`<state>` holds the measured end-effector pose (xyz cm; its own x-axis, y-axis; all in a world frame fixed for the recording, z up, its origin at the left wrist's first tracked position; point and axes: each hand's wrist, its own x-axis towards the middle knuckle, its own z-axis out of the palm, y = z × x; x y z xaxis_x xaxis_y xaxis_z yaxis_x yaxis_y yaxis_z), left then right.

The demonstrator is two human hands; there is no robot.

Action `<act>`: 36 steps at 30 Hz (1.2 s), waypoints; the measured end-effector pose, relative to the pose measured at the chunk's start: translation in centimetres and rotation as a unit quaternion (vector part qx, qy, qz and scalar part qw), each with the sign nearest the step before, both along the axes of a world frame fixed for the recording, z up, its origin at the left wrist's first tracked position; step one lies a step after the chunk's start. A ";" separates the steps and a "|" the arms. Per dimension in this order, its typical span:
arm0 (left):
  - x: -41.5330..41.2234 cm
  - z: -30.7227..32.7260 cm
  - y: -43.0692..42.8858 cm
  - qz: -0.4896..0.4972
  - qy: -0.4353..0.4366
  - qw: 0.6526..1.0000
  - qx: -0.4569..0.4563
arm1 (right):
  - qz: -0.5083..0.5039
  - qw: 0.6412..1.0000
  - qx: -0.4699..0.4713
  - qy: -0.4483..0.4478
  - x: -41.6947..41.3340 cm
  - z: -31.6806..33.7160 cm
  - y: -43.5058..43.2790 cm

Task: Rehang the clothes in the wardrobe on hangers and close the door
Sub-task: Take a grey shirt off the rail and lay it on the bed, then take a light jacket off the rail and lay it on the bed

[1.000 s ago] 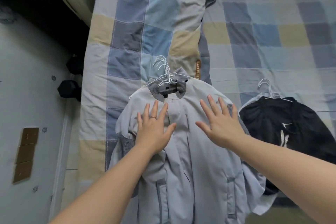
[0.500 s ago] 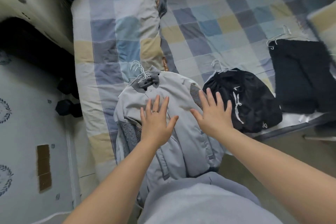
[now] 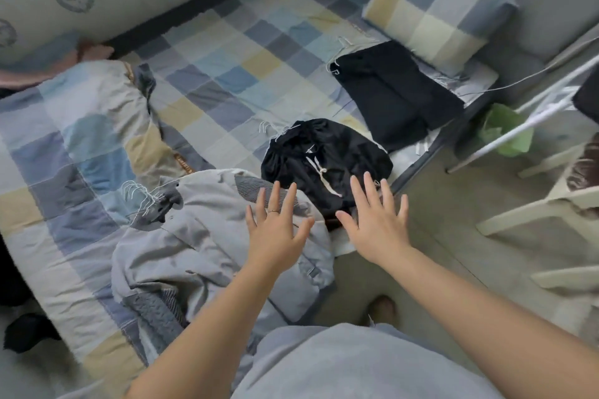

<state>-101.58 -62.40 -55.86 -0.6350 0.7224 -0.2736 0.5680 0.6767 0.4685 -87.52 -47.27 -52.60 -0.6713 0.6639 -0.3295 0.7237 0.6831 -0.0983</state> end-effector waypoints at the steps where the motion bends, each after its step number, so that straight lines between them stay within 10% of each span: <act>1: 1.2 0.2 1.6 -0.014 0.000 1.000 -0.001 | -0.017 1.000 -0.001 0.003 1.7 0.1 1.2; 21: 33.3 4.9 38.4 -0.356 0.033 0.932 0.054 | -0.359 0.931 0.044 0.041 40.8 4.5 25.4; 36: 58.1 9.1 60.7 -0.732 0.032 0.666 0.144 | -0.659 0.736 0.150 -0.035 59.9 8.7 30.7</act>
<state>-43.46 -1.66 -46.74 0.8020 0.5973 0.0029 0.5461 -0.7352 0.4015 -27.63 -16.59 -43.90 0.6329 0.7733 -0.0389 0.7733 -0.6338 -0.0165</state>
